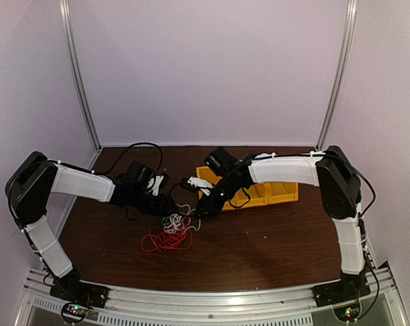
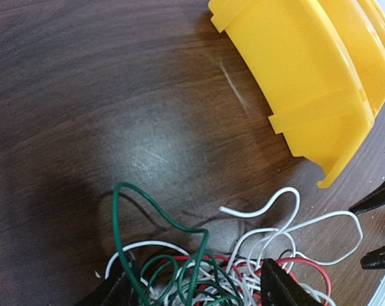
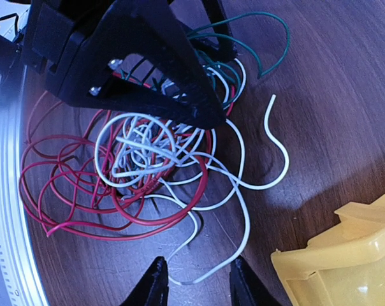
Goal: Untangle the cables
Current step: Pick up one of the twisted cables from the tangled cable pile, then untie one of the twisted cables from the tangled cable pile, then place the untangled cable in the bin, then move the tangled cables at the corner of the board.
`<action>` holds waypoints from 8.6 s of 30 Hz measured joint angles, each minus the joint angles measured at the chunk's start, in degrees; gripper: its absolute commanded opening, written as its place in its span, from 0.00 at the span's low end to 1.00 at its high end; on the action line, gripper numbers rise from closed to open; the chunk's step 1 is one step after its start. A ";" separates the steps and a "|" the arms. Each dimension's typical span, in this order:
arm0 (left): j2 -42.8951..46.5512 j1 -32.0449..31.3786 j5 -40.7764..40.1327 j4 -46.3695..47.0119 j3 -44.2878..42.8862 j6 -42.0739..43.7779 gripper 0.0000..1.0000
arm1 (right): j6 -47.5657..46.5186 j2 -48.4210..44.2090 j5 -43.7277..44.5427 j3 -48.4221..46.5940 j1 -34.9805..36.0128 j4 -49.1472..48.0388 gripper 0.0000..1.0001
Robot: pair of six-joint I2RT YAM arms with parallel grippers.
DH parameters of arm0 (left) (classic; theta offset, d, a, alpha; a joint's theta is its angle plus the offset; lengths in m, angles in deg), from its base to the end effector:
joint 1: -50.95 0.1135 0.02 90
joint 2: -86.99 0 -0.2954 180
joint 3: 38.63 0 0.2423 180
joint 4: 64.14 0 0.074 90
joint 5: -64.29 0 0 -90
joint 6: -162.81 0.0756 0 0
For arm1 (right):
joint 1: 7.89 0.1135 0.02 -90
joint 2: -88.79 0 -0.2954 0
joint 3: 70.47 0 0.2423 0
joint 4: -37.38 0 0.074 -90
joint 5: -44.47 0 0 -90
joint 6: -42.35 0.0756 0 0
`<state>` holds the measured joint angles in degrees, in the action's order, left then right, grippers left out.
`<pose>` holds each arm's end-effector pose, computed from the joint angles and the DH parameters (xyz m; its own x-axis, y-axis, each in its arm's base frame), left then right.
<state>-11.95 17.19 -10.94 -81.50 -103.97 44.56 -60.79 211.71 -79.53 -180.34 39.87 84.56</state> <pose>0.2889 -0.2163 0.1570 -0.8863 0.0420 -0.4611 0.2853 0.8338 -0.4726 0.2944 0.3871 0.1881 -0.3863 -0.7058 -0.5939 -0.9121 0.1965 0.3598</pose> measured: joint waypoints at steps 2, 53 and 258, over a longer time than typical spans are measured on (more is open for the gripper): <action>0.00 0.00 0.35 0.02 0.50 -0.24 0.65 | 0.42 0.15 0.07 -0.13 0.07 -0.07 0.20; 1.62 -7.65 9.44 52.87 15.78 3.10 0.18 | -6.43 -14.78 -7.61 -10.71 0.13 8.39 0.00; 4.07 -7.28 11.58 14.88 12.70 2.45 0.50 | -16.70 -21.46 6.80 14.91 1.60 -2.03 0.34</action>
<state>-7.88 9.92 0.64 -66.62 -91.28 47.01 -77.49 190.24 -72.73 -165.43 41.47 82.52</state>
